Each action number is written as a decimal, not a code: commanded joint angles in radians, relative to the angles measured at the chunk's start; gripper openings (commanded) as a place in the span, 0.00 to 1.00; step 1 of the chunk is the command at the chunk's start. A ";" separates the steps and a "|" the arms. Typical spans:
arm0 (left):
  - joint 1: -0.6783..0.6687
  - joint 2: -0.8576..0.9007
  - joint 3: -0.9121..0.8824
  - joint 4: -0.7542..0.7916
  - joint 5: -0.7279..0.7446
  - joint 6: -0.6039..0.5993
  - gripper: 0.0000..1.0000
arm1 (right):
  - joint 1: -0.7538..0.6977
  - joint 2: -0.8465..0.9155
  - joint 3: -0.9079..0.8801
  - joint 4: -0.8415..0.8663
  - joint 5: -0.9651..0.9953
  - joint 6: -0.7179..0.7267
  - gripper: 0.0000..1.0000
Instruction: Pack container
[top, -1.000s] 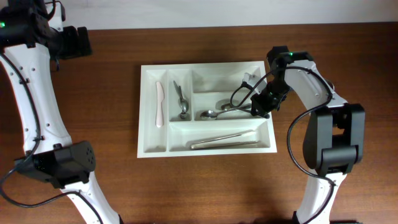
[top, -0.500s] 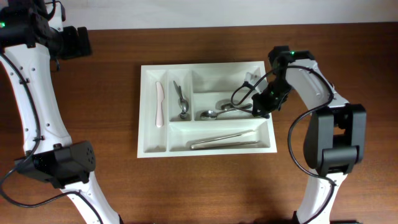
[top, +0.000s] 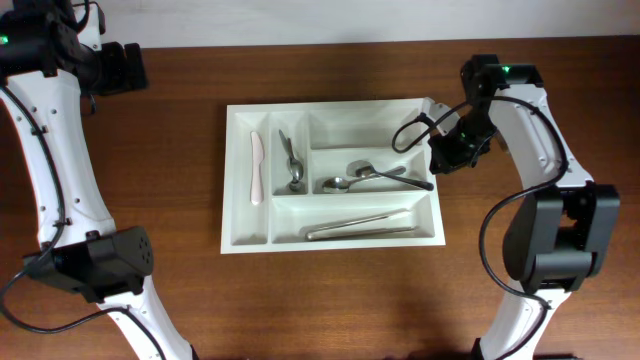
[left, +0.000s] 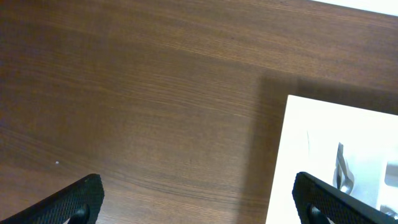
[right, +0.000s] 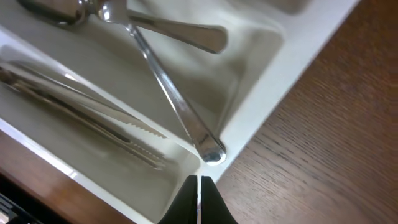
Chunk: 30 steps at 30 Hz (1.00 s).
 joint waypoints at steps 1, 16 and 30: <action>0.004 -0.013 0.006 0.000 0.004 -0.006 0.99 | -0.011 -0.008 -0.001 -0.007 0.013 0.024 0.04; 0.004 -0.013 0.006 0.000 0.004 -0.006 0.99 | -0.011 -0.008 -0.146 0.062 0.013 0.031 0.04; 0.004 -0.013 0.006 0.000 0.004 -0.006 0.99 | -0.011 -0.008 -0.230 0.159 0.035 0.039 0.04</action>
